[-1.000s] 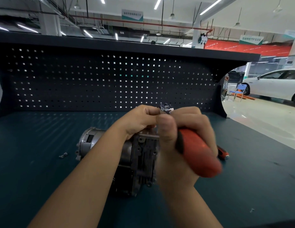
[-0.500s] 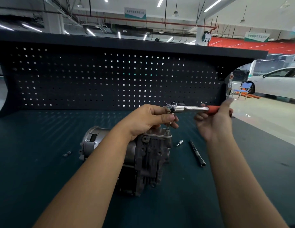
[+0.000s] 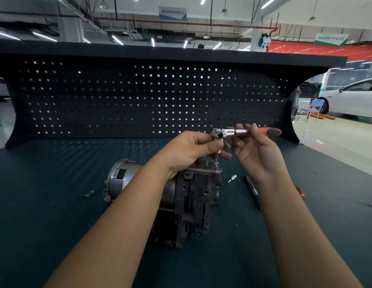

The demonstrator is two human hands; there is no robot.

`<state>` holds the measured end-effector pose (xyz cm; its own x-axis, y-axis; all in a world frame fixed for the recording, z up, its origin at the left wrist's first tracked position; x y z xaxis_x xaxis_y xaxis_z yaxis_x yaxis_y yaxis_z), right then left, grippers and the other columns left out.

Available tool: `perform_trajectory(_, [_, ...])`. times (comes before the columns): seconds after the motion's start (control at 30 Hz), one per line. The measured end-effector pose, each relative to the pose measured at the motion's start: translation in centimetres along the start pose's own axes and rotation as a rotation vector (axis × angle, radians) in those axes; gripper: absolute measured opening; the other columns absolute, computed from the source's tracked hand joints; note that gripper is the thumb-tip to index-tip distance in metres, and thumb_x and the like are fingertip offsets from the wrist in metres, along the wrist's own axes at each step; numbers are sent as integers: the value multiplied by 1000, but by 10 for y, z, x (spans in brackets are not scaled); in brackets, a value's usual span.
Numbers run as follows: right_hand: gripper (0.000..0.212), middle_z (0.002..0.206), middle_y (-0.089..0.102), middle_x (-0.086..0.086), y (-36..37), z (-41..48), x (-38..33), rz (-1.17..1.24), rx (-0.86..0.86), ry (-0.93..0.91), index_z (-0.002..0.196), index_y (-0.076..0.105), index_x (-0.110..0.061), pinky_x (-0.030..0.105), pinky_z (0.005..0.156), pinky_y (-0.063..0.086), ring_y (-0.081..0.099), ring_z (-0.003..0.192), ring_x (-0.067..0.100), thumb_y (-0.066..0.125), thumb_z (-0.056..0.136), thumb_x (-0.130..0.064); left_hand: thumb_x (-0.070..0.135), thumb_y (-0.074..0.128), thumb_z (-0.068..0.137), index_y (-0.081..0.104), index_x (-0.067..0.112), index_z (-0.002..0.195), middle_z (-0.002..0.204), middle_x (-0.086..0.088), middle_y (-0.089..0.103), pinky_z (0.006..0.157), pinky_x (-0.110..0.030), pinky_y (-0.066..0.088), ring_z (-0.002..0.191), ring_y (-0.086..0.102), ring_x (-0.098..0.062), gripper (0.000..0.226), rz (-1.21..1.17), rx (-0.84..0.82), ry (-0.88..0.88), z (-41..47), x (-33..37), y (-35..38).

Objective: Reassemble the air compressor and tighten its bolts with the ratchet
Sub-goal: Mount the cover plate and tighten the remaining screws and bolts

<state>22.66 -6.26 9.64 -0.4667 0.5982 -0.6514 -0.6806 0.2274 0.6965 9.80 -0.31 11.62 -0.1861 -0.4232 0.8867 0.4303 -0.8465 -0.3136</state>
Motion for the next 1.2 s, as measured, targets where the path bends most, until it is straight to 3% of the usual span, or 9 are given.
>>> perform_trajectory(0.07, [31,71,71,2,-2,-2,-5,2,45,-62,83,62,-6,16,49,47,65,57,9,40,102,-16,25,55,92,69,19,96,85,1,75,63,-6,45,76,66,2,16,2,-11,-10,0,0,1])
perform_trajectory(0.23, [22,70,72,4,-4,-7,-16,6,84,-172,88,54,-3,15,57,51,71,69,14,42,101,-16,8,65,85,67,16,106,90,1,74,73,-12,50,88,68,-4,22,47,-83,-59,-1,-3,-1])
perform_trajectory(0.4, [21,70,72,4,-6,-10,-18,-4,125,-204,89,54,-2,15,57,52,70,66,13,45,101,-17,-9,60,84,66,16,106,82,9,73,72,-12,49,82,67,-1,34,135,-218,-91,-3,-2,-2])
perform_trajectory(0.63, [16,70,72,6,-5,-16,-12,49,156,-233,89,53,-5,18,58,53,70,65,13,46,100,-14,2,68,81,73,19,93,88,5,75,75,-13,50,87,69,-6,22,128,-144,-66,-1,-8,-5])
perform_trajectory(0.83, [17,71,72,5,-4,-19,-10,76,153,-238,90,54,-4,18,59,53,71,68,15,46,100,-15,5,71,78,73,12,88,83,5,73,77,-17,52,81,68,-7,12,173,-140,-87,1,-9,-7])
perform_trajectory(1.2, [13,72,73,6,-2,-20,-8,63,165,-248,97,51,-4,20,59,54,70,67,13,48,100,-17,6,71,78,73,14,86,83,7,74,75,-15,51,82,68,-5,12,154,-163,-96,1,-9,-4])
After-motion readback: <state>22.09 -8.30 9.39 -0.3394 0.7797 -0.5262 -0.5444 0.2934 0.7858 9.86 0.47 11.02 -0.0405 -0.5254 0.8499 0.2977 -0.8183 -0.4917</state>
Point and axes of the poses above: each hand's wrist, its own z-axis towards the middle knuckle, its own y-axis out of the palm, x = y × z, the point moved 7 cm from there along z, towards the middle knuckle
